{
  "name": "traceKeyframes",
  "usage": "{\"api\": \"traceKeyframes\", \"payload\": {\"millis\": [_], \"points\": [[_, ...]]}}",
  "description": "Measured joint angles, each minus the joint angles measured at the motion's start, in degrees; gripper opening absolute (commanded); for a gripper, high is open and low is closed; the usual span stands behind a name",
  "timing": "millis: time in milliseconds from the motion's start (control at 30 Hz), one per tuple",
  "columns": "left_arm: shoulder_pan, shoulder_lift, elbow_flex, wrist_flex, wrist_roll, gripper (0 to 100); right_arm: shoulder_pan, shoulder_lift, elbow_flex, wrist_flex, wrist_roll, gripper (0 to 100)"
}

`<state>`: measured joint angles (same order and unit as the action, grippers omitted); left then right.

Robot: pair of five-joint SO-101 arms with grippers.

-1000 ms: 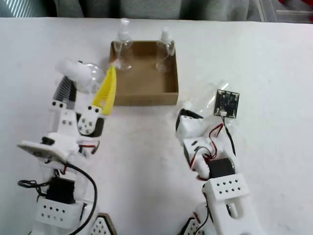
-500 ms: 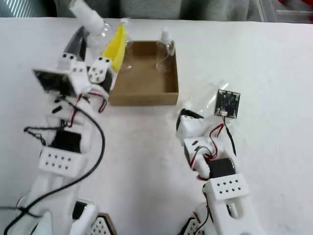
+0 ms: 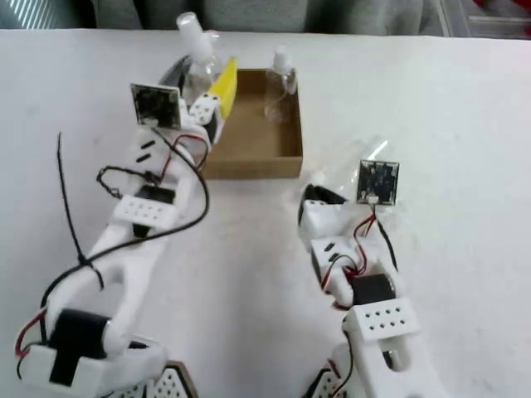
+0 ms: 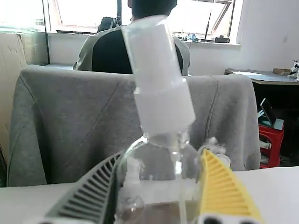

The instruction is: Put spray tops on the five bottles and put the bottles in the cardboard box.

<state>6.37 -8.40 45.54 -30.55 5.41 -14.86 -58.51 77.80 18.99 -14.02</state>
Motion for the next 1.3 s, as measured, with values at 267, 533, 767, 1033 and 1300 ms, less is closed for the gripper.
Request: {"api": "traceKeyframes", "payload": {"millis": [267, 533, 767, 1033, 1300], "points": [[-0.1, 12.3, -2.6, -6.2, 0.0, 2, 0.0, 0.0, 0.0, -0.4, 0.0, 1.9], [-0.4, 23.8, -9.8, -6.7, 0.0, 2, 0.0, 0.0, 0.0, -0.4, 0.8, 1.9], [-0.4, 28.4, -10.5, -11.3, 0.0, 2, 0.0, 0.0, 1.2, -0.4, 4.4, 1.9], [-1.3, 32.0, -10.9, -15.6, 0.0, 2, 0.0, 0.0, 1.2, -0.4, 4.5, 1.9], [-3.2, 32.0, -10.9, -16.1, 0.0, 2, 0.0, 0.0, 1.2, -0.4, 4.5, 1.9]]}}
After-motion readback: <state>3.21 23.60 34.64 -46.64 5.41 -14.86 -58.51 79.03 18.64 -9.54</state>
